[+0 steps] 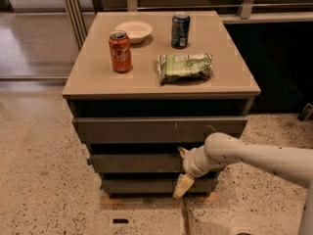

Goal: Open middle drawer

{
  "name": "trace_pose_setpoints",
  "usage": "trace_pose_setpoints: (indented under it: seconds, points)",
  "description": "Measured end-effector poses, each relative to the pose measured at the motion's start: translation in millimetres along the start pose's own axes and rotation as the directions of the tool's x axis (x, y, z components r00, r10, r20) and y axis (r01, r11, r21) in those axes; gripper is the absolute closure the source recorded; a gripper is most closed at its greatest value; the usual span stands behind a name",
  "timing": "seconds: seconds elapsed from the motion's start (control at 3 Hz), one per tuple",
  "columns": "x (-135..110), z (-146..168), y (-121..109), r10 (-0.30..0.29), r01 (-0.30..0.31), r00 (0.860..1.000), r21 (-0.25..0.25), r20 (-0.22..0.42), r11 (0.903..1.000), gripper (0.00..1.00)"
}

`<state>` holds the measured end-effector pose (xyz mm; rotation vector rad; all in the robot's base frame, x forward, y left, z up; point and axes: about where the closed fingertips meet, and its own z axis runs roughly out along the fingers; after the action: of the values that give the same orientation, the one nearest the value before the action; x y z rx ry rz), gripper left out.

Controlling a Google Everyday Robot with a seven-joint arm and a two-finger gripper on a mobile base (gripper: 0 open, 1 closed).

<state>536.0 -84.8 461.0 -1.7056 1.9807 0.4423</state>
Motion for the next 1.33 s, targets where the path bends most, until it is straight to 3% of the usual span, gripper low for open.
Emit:
trace_pose_setpoints:
  seconds: [0.33,0.67,1.0,1.33]
  points:
    - [2,12,-6,-0.008,0.008,0.999,-0.009,-0.036,0.9999,0.00]
    - [9,40,-28,-0.002,0.003,0.996,0.009,-0.091,1.0000,0.00]
    - [9,40,-28,-0.002,0.003,0.996,0.008,-0.091,1.0000,0.00]
    - [11,45,-21,0.004,-0.007,0.995,-0.023,-0.096,0.9997,0.00]
